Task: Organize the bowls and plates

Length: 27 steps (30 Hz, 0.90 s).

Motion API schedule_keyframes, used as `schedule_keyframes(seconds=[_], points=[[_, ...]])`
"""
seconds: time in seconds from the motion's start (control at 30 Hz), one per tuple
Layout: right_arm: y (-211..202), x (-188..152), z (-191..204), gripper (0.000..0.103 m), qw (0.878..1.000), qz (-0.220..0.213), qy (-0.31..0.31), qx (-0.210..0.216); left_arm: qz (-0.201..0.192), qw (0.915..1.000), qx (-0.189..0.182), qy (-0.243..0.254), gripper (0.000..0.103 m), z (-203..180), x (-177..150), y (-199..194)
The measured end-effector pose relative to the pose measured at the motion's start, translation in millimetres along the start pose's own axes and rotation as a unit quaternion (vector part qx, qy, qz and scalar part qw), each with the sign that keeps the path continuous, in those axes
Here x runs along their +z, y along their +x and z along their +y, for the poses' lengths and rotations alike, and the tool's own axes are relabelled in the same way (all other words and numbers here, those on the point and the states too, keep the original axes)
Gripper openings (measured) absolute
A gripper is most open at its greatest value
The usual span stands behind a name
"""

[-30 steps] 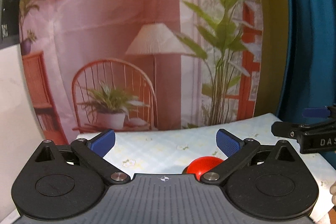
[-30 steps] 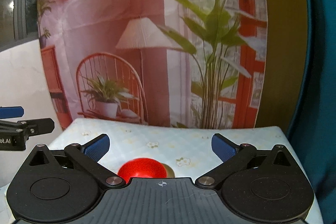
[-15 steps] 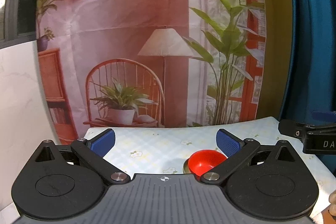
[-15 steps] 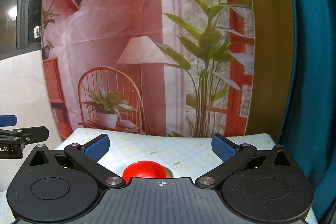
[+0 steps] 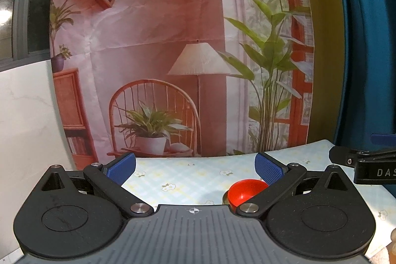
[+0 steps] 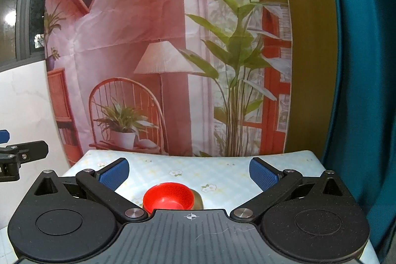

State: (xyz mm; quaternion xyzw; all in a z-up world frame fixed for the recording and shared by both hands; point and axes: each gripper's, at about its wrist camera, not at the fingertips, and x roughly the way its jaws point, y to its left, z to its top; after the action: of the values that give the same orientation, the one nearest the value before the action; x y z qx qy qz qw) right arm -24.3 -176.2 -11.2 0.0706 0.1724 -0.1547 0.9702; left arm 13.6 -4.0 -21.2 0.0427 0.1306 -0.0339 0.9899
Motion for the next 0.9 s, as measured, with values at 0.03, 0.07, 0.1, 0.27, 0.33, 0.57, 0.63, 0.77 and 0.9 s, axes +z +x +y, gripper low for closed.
schedule_keyframes(seconds=[0.03, 0.07, 0.1, 0.27, 0.33, 0.57, 0.63, 0.77, 0.9], points=[[-0.1, -0.2, 0.6, 0.103, 1.000, -0.001, -0.001, 0.000, -0.001, 1.0000, 0.001, 0.000, 0.103, -0.1, 0.5, 1.1], [-0.4, -0.4, 1.0, 0.103, 1.000, -0.002, -0.002, 0.000, -0.001, 1.0000, 0.002, -0.001, 0.103, 0.0, 0.7, 0.9], [-0.4, -0.4, 1.3, 0.103, 1.000, -0.003, -0.003, 0.000, -0.001, 1.0000, 0.003, -0.002, 0.103, 0.4, 0.8, 1.0], [-0.8, 0.0, 2.7, 0.103, 1.000, -0.007, -0.006, 0.000, 0.002, 1.0000, 0.006, -0.008, 0.103, 1.7, -0.2, 1.4], [-1.0, -0.3, 2.0, 0.103, 1.000, -0.007, -0.005, 0.000, 0.003, 1.0000, 0.006, -0.007, 0.103, 1.2, 0.0, 1.4], [-1.2, 0.1, 2.5, 0.103, 1.000, -0.008, -0.005, 0.001, 0.000, 0.9999, 0.007, -0.009, 0.103, 1.5, -0.7, -0.3], [-1.1, -0.1, 2.7, 0.103, 1.000, -0.008, -0.005, 0.001, 0.000, 0.9999, 0.007, -0.008, 0.103, 1.3, -1.0, -0.6], [-1.9, -0.5, 3.3, 0.103, 1.000, -0.008, -0.005, 0.001, -0.001, 0.9999, 0.007, -0.008, 0.103, 1.9, -1.0, -1.0], [-2.2, -0.1, 3.9, 0.103, 1.000, -0.008, -0.005, 0.001, -0.002, 0.9999, 0.007, -0.008, 0.103, 1.6, -0.8, -1.7]])
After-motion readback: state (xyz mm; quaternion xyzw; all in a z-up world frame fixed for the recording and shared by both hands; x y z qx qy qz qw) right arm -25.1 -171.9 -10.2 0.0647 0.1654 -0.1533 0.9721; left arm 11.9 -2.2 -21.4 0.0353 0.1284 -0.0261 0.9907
